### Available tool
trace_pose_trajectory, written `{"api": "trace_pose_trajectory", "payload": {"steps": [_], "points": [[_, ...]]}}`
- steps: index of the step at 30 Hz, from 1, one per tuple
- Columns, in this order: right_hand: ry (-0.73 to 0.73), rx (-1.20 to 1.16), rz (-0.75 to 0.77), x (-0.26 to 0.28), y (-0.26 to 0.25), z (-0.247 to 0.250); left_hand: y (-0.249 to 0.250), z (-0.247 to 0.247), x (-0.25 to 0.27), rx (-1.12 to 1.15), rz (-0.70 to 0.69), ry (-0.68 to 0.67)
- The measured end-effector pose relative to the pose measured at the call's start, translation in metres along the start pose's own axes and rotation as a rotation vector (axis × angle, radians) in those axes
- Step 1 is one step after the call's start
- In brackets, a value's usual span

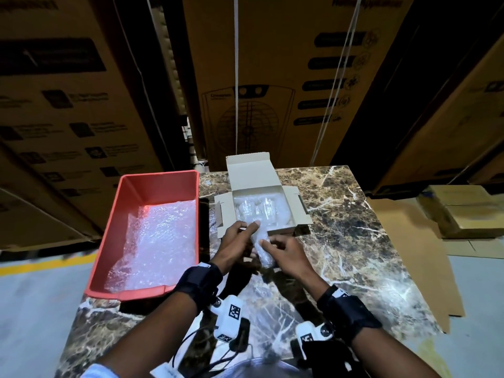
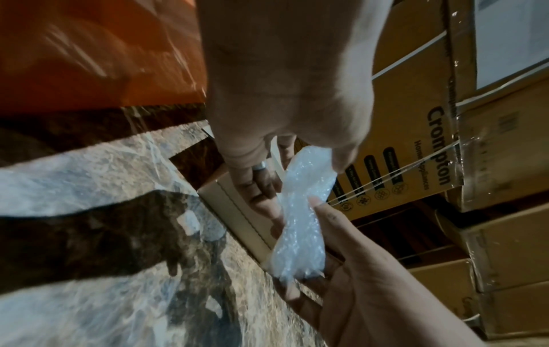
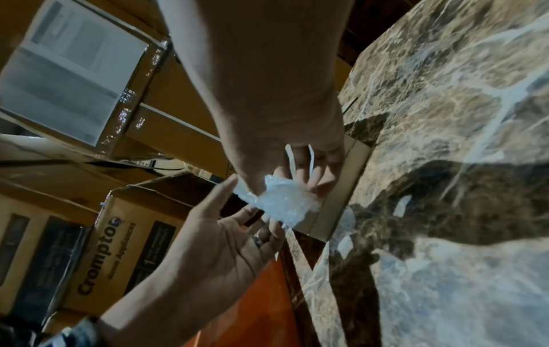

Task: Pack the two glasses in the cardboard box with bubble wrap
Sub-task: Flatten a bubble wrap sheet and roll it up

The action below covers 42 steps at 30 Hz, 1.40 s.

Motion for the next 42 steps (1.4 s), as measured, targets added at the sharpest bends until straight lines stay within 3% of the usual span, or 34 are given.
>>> {"api": "trace_pose_trajectory", "payload": {"steps": [6, 9, 17, 21, 25, 29, 31, 35, 42], "points": [[0.054, -0.154, -0.06, 0.005, -0.005, -0.023, -0.002, 0.026, -0.005, -0.022, 0.014, 0.026], [-0.033, -0.221, -0.056, 0.011, -0.013, -0.024, -0.006, 0.033, -0.009, 0.044, 0.079, 0.011], [-0.047, -0.16, -0.108, -0.006, -0.016, -0.006, 0.006, 0.029, -0.031, 0.151, 0.176, -0.076], [-0.071, -0.15, -0.112, -0.029, -0.036, 0.002, 0.031, 0.032, -0.051, 0.011, 0.121, -0.086], [-0.09, -0.172, -0.013, -0.065, -0.055, 0.008, 0.06, 0.037, -0.067, -0.162, 0.009, -0.094], [-0.049, -0.129, -0.115, -0.107, -0.059, 0.014, 0.073, 0.055, -0.094, -0.249, -0.09, 0.08], [-0.032, -0.077, -0.178, -0.125, -0.056, 0.011, 0.067, 0.069, -0.108, -0.302, -0.091, 0.145], [0.004, 0.127, -0.209, -0.153, -0.048, -0.006, 0.048, 0.082, -0.119, -0.481, 0.032, 0.152], [0.032, 0.271, -0.255, -0.161, -0.045, -0.032, 0.033, 0.086, -0.122, -0.643, 0.034, 0.175]]}}
Point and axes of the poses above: each hand's wrist, its own x-axis away from the middle knuckle, its own z-axis out of the back of the hand, y = z × x, the point moved 1 cm from there along -x, towards the middle knuckle, and after that the axes turned 5 degrees about -y, right-handed, at the moved point
